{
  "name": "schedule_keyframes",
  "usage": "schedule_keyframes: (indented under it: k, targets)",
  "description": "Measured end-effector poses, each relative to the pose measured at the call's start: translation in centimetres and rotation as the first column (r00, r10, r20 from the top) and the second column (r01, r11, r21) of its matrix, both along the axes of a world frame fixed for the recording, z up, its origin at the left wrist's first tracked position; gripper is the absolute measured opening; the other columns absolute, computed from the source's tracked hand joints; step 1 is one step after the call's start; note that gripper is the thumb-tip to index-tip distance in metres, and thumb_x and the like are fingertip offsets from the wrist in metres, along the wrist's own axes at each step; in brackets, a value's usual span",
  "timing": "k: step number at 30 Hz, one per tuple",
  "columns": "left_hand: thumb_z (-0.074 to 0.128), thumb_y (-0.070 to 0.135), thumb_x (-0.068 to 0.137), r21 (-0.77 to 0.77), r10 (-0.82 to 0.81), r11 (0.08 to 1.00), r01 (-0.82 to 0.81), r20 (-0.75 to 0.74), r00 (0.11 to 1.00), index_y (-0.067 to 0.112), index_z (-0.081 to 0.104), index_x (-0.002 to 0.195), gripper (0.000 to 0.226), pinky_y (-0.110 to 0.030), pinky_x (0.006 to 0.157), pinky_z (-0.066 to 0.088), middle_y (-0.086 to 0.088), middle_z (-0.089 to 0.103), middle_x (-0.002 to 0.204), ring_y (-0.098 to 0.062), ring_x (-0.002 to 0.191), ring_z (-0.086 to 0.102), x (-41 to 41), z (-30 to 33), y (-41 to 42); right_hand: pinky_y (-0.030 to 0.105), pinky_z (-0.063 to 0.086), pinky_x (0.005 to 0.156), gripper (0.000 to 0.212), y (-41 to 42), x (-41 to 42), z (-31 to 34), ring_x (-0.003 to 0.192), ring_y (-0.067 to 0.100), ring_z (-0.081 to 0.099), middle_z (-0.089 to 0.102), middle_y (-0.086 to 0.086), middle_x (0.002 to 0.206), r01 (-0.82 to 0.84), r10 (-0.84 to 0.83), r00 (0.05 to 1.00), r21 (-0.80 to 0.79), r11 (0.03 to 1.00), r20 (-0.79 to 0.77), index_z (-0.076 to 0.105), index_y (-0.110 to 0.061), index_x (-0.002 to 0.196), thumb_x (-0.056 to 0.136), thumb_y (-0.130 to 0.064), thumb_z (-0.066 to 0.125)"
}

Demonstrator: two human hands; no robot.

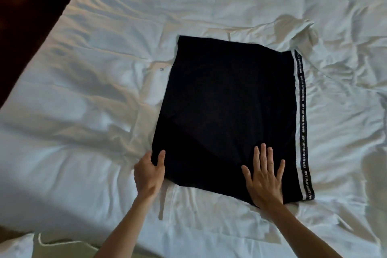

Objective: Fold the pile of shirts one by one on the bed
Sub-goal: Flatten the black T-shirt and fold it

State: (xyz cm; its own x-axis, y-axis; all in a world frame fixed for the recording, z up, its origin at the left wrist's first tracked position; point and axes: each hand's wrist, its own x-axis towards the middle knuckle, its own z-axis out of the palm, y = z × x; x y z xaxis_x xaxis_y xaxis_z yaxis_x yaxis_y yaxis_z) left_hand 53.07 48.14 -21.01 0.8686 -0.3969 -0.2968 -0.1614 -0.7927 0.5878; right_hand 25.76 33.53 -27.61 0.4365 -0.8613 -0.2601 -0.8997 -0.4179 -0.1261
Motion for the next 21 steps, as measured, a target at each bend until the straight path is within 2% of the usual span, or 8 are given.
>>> schedule_keyframes:
  k: [4, 9, 11, 13, 15, 16, 18, 21]
  targets:
    - [0.066, 0.034, 0.093, -0.166, 0.001, 0.986, 0.034, 0.204, 0.979, 0.009, 0.054, 0.069, 0.037, -0.029, 0.056, 0.032, 0.000, 0.054, 0.056, -0.018, 0.053, 0.050, 1.1, 1.8, 0.4, 0.057, -0.001, 0.121, 0.076, 0.2, -0.2, 0.1, 0.153, 0.021, -0.005, 0.001, 0.005, 0.166, -0.015, 0.015, 1.000, 0.012, 1.000, 0.015, 0.010, -0.013, 0.157, 0.098, -0.061, 0.006]
    - [0.065, 0.030, 0.094, -0.018, -0.051, 0.998, 0.055, 0.174, 0.983, 0.017, 0.043, 0.063, 0.041, -0.035, 0.057, 0.036, 0.000, 0.047, 0.053, -0.036, 0.056, 0.055, 1.4, -1.5, 3.8, 0.052, -0.006, 0.121, 0.072, 0.6, -1.1, 0.7, 0.152, 0.019, -0.009, -0.003, 0.004, 0.166, -0.076, 0.075, 0.997, 0.036, 0.996, 0.030, 0.006, -0.014, 0.158, 0.099, -0.058, 0.006]
    - [0.064, 0.031, 0.095, 0.051, -0.035, 0.998, 0.029, 0.129, 0.991, 0.011, 0.053, 0.073, 0.031, -0.040, 0.063, 0.043, -0.010, 0.059, 0.066, -0.042, 0.071, 0.061, 0.7, -2.0, 3.8, 0.050, -0.007, 0.121, 0.073, 1.1, -2.2, 1.0, 0.152, 0.018, -0.010, -0.005, 0.003, 0.166, -0.137, 0.134, 0.990, 0.058, 0.989, 0.043, 0.005, -0.016, 0.158, 0.099, -0.059, 0.002]
    - [0.064, 0.025, 0.093, 0.181, 0.019, 0.982, -0.043, 0.132, 0.991, 0.004, 0.060, 0.098, 0.021, -0.050, 0.077, 0.046, -0.023, 0.064, 0.099, -0.047, 0.094, 0.059, -0.6, -1.3, 2.3, 0.046, -0.008, 0.121, 0.074, 1.8, -3.7, 1.7, 0.152, 0.016, -0.009, -0.002, 0.001, 0.166, -0.197, 0.190, 0.978, 0.083, 0.977, 0.085, 0.009, -0.018, 0.158, 0.099, -0.061, 0.000]
    - [0.066, 0.022, 0.087, 0.293, -0.050, 0.956, -0.032, 0.269, 0.962, 0.002, 0.054, 0.124, 0.044, -0.057, 0.090, 0.041, -0.026, 0.051, 0.129, -0.048, 0.115, 0.049, -3.5, -0.6, 0.5, 0.046, -0.004, 0.121, 0.070, 2.6, -6.0, 3.2, 0.153, 0.016, 0.001, 0.008, 0.000, 0.166, -0.230, 0.216, 0.963, 0.079, 0.970, 0.159, 0.022, -0.018, 0.157, 0.101, -0.058, 0.012]
    - [0.064, 0.024, 0.086, 0.277, -0.146, 0.960, 0.042, 0.367, 0.919, 0.002, 0.050, 0.133, 0.053, -0.058, 0.095, 0.038, -0.025, 0.045, 0.137, -0.047, 0.122, 0.045, -5.8, 0.0, -0.5, 0.048, -0.001, 0.121, 0.067, 3.0, -7.4, 4.2, 0.153, 0.018, 0.006, 0.013, 0.002, 0.165, -0.249, 0.230, 0.948, 0.066, 0.966, 0.219, 0.028, -0.016, 0.155, 0.101, -0.056, 0.024]
    - [0.058, 0.027, 0.089, 0.102, -0.352, 0.933, 0.345, 0.454, 0.818, 0.003, 0.051, 0.137, 0.053, -0.056, 0.101, 0.037, -0.021, 0.046, 0.141, -0.041, 0.128, 0.045, -11.7, 0.3, -2.5, 0.054, 0.003, 0.120, 0.070, 4.0, -10.4, 5.7, 0.152, 0.025, 0.013, 0.019, 0.007, 0.164, -0.299, 0.269, 0.887, 0.022, 0.954, 0.375, 0.036, -0.012, 0.152, 0.092, -0.048, 0.048]
    - [0.055, 0.026, 0.091, -0.108, -0.660, 0.650, 0.752, 0.409, 0.630, 0.008, 0.063, 0.125, 0.040, -0.049, 0.100, 0.046, -0.013, 0.056, 0.135, -0.029, 0.124, 0.053, -20.2, -0.9, -5.1, 0.064, 0.007, 0.118, 0.084, 4.8, -15.2, 6.6, 0.149, 0.035, 0.020, 0.026, 0.015, 0.160, -0.341, 0.329, 0.847, -0.050, 0.939, 0.417, 0.042, -0.011, 0.147, 0.069, -0.035, 0.065]
